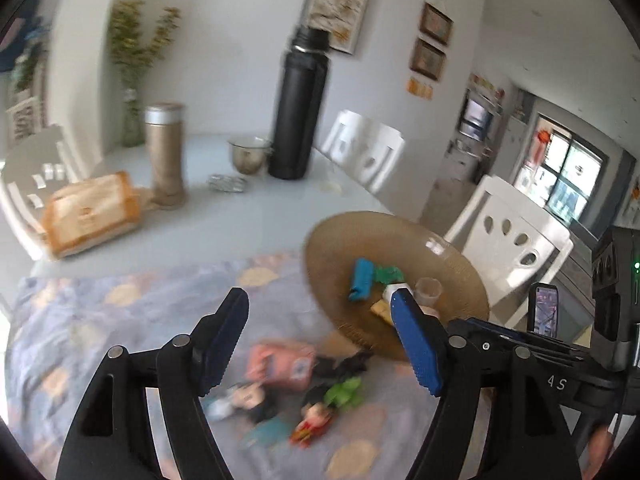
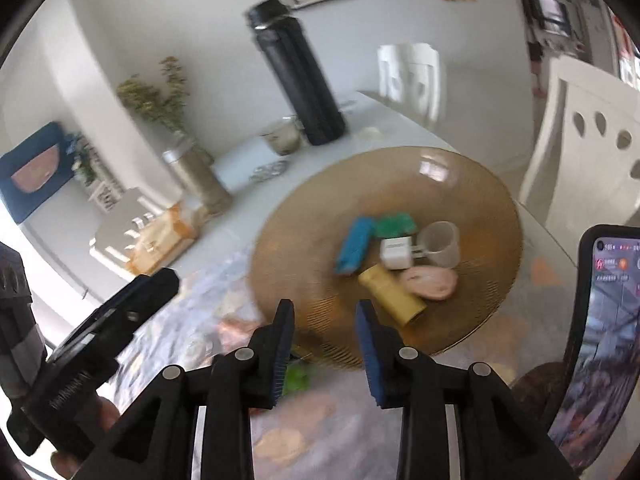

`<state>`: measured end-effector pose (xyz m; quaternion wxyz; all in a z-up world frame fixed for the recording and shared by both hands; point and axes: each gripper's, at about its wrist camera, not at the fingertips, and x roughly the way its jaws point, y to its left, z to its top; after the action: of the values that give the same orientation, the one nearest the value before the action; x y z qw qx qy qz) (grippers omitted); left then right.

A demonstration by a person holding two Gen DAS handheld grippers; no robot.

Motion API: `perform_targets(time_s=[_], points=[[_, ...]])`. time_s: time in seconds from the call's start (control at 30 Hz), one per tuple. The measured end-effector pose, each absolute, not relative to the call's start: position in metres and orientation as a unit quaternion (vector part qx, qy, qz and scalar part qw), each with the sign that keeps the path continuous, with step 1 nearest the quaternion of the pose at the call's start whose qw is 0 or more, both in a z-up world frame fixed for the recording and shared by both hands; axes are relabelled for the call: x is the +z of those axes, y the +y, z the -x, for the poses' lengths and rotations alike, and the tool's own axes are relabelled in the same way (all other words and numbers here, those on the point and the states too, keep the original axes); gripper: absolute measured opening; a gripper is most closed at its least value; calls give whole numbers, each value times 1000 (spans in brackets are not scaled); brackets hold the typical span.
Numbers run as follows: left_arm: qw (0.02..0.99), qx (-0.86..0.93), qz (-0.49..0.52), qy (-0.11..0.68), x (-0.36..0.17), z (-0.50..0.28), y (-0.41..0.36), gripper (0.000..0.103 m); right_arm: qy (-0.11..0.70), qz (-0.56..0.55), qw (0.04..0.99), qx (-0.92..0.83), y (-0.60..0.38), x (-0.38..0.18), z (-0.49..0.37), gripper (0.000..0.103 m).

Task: Organize rigid objects
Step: 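Carry both sticks over the brown bowl and open both grippers, then grasp the clear gear tape dispenser with the left gripper while the right grasps the red-clothed figure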

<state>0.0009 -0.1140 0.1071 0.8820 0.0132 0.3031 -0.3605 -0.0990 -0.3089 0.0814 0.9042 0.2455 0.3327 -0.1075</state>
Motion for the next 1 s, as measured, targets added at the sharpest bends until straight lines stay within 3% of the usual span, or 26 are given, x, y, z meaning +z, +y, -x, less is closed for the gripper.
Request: perform_targets(time_s=[0.1,0.17,0.43,0.5,0.57,1.0], points=[[899,-323,-3,295,103,9,-77,80,340,-213,913,-78,-274,79,98,45],[907,-294,3,301,90,10,-55,80,341,-182,920,-65,-243,69,98,66],[891,-211,18,402,-3,-21,-13,80,345,-75,932,-85,-184,10,90,66],[885,-230,28,404,-3,-24,-15,80,332,-92,935,-87,-194,13,95,71],[886,-224,18,405,-5,-22,-16,80,345,-107,928,-96,-202,6,92,83],[900,-208,-60,378,-2,-1,-38,80,382,-99,913,-106,-203,-6,84,83]])
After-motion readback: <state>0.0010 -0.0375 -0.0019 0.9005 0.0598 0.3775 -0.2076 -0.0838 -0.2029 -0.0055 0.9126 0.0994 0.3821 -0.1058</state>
